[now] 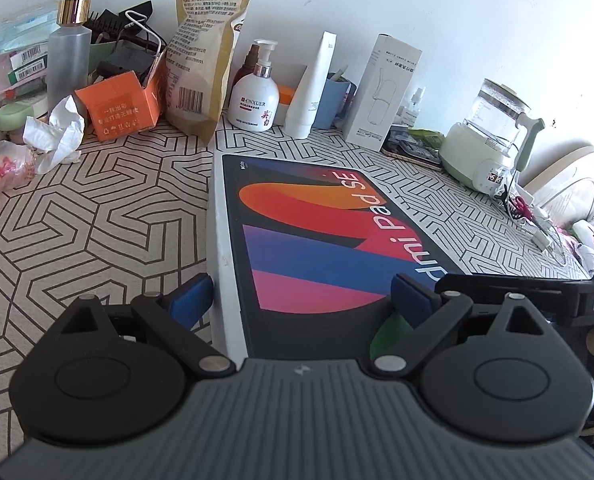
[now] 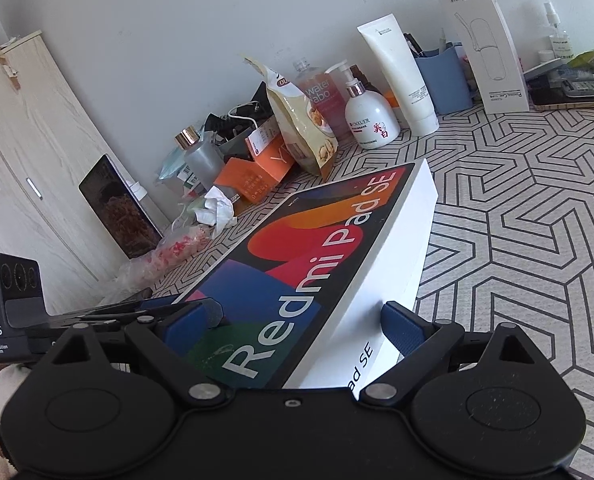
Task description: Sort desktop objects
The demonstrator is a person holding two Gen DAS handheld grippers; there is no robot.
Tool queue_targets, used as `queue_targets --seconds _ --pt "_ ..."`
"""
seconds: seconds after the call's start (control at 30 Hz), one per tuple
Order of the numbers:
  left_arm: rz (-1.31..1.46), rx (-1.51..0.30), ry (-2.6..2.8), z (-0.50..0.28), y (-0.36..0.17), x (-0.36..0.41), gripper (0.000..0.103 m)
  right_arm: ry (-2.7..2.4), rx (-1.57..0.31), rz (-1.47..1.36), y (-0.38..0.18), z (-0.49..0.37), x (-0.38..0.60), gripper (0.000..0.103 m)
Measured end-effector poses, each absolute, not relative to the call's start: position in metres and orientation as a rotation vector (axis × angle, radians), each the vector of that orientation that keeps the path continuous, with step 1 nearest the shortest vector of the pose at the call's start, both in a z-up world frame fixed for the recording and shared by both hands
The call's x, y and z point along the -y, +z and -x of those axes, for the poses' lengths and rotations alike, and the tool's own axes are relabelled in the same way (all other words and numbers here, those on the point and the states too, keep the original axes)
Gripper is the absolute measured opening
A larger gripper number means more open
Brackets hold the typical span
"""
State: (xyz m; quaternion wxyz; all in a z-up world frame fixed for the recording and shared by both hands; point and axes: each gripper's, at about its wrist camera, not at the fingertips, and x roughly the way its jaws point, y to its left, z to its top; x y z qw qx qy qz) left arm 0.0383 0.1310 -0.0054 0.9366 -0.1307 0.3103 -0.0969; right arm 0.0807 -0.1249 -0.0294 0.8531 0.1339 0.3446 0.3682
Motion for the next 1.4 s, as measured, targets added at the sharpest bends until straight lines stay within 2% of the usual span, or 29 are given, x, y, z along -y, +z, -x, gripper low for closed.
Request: queue_targets --seconds 0.67,0.9,0.97,1.4 --pt "0.237 -0.627 -0.187 -0.042 -0.007 -0.128 0.095 0.793 -0.752 -0.304 -0.037 -0.091 0.128 0.097" --pt "0.188 -0.495 -0.184 -0.03 0.0 -0.121 0.095 0.822 -0.632 -0.238 -0.028 -0.081 0.133 0.094" --pt "0.186 -0.488 -0.182 -0.028 0.001 -0.119 0.095 0.826 -0.624 -0.24 -0.026 -0.08 0.136 0.091" --pt "0.154 -0.503 -0.168 -0.017 -0.007 -0.115 0.095 0.823 -0.619 -0.193 -0.028 -0.065 0.132 0.091"
